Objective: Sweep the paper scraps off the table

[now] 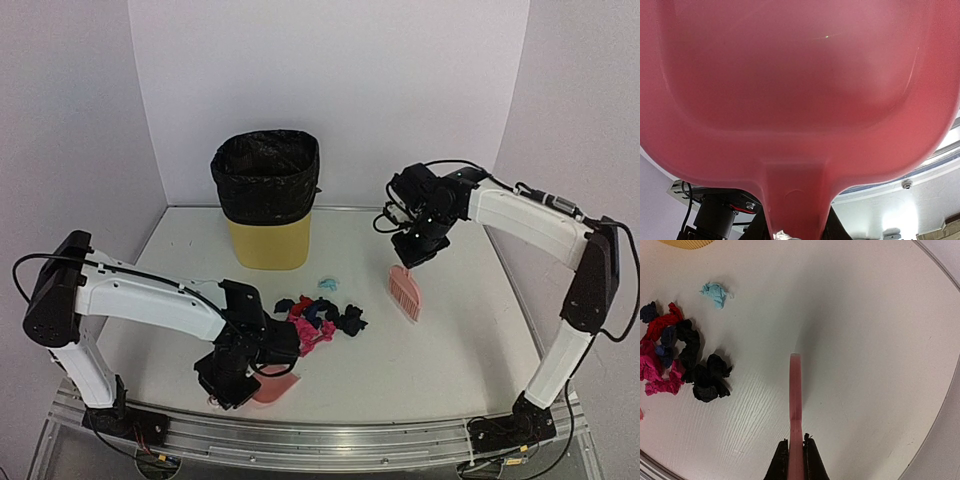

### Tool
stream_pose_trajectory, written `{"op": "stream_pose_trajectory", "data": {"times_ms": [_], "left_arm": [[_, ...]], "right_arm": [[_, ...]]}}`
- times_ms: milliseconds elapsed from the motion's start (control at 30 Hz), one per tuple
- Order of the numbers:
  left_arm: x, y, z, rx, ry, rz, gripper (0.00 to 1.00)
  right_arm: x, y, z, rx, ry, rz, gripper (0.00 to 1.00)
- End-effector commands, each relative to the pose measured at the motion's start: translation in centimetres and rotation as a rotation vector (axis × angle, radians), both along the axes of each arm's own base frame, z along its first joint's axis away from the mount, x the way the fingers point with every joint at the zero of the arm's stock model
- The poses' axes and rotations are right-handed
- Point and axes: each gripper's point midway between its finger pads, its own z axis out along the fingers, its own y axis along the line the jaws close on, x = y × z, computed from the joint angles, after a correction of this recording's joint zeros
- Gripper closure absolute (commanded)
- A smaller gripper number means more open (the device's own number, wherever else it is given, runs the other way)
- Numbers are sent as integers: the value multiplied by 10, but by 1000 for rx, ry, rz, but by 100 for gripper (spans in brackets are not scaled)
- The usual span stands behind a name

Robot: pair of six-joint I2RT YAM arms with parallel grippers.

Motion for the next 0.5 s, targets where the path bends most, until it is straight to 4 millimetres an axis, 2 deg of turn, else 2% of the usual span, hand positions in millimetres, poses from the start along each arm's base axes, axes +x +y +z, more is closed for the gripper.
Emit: {"op": "stream_pose_trajectory", "data": {"times_ms": [0, 233, 467], "left_arm": [[0, -22, -11, -118, 88, -40, 100], [32, -30, -12, -208, 107, -10, 100], [36, -37, -19, -208, 118, -36, 100]], "right_arm": [[6, 26, 2, 64, 23, 51, 100], [3, 64, -15, 93, 78, 98, 100], [-1, 93, -20, 142, 110, 97, 100]]}}
